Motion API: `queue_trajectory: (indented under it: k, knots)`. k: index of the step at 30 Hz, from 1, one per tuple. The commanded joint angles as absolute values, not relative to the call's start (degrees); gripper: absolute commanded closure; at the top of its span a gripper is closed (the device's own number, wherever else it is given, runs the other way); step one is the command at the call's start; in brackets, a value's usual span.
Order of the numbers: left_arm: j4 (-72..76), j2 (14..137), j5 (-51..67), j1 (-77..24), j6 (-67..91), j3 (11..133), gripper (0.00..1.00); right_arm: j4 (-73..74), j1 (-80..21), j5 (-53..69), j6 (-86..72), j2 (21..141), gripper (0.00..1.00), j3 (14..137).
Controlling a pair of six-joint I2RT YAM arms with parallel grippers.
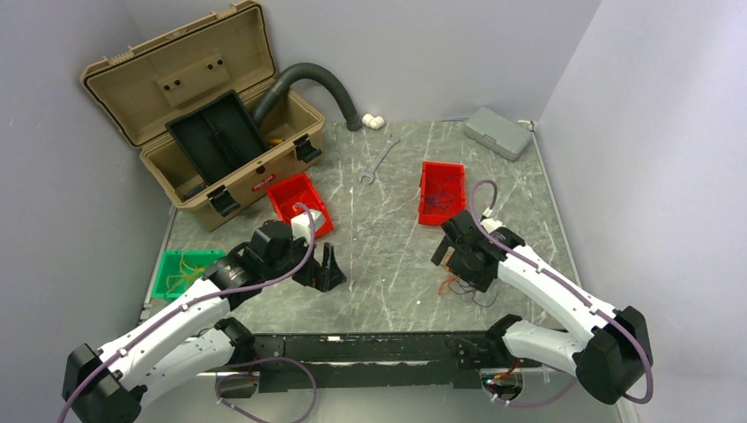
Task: Untangle the cables
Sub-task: Move the cable to the center of the board.
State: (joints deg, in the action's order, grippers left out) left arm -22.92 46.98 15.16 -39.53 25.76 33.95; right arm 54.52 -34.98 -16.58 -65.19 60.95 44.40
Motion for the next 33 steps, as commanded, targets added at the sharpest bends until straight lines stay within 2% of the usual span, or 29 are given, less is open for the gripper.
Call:
queue_trajectory:
  k: [1,4,6,7,8,10,11,12,16,22,23,24,26,27,29,33]
  knots:
    - [-21.52,45.76,15.38,-39.94,25.88,33.72,0.01,54.65,-31.1,-19.28,-64.57,59.49,0.01,40.06]
    - [-21.66,45.54,15.3,-39.95,26.01,33.57,0.01,49.27,-28.82,-18.39,-62.73,60.49,0.04,36.93]
    - [-21.93,45.44,15.13,-40.03,25.95,33.57,0.01,45.61,-28.08,-17.11,-61.77,63.09,0.13,35.46]
    - [-22.17,45.36,15.0,-40.07,25.89,33.64,0.01,43.26,-28.1,-16.27,-61.59,64.37,0.2,34.84]
    - [-22.34,45.42,14.85,-40.04,25.85,33.7,0.01,41.68,-28.17,-15.62,-61.27,65.66,0.32,34.55]
    - [-22.63,45.27,14.48,-40.1,25.75,33.75,0.01,38.27,-29.45,-12.44,-59.63,67.76,0.72,34.61]
    - [-22.71,45.2,14.38,-40.14,25.75,33.68,0.01,37.41,-31.34,-12.19,-59.31,68.83,0.89,35.23]
    - [-22.67,45.18,14.33,-40.16,25.75,33.6,0.01,38.01,-34.04,-13.08,-60.19,69.93,1.0,36.79]
    - [-21.92,45.87,14.24,-40.36,25.92,33.25,0.01,39.93,-44.39,-13.32,-65.41,75.28,1.0,45.28]
    - [-21.46,46.76,13.57,-40.68,25.97,33.18,0.01,30.46,-52.8,-6.2,-67.69,78.38,1.0,51.15]
    - [-21.59,46.64,13.19,-40.62,25.93,33.1,0.01,29.2,-53.12,-4.69,-67.19,78.77,0.96,51.83]
    - [-21.68,46.54,12.93,-40.65,25.95,33.06,0.01,28.59,-53.2,-3.76,-66.52,79.03,0.79,52.42]
    - [-21.59,46.49,12.82,-40.65,25.93,33.05,0.01,31.07,-53.17,-4.14,-64.86,79.2,0.17,53.72]
    - [-21.55,46.62,12.78,-40.69,26.0,32.97,0.01,32.88,-53.1,-5.38,-64.03,79.03,0.05,54.34]
    - [-21.09,47.11,13.1,-40.61,26.02,32.83,0.01,35.27,-52.63,-7.53,-61.25,77.65,0.01,54.83]
    - [-19.41,49.13,14.25,-40.7,26.43,32.7,0.01,37.95,-50.24,-8.82,-58.8,71.84,0.01,51.8]
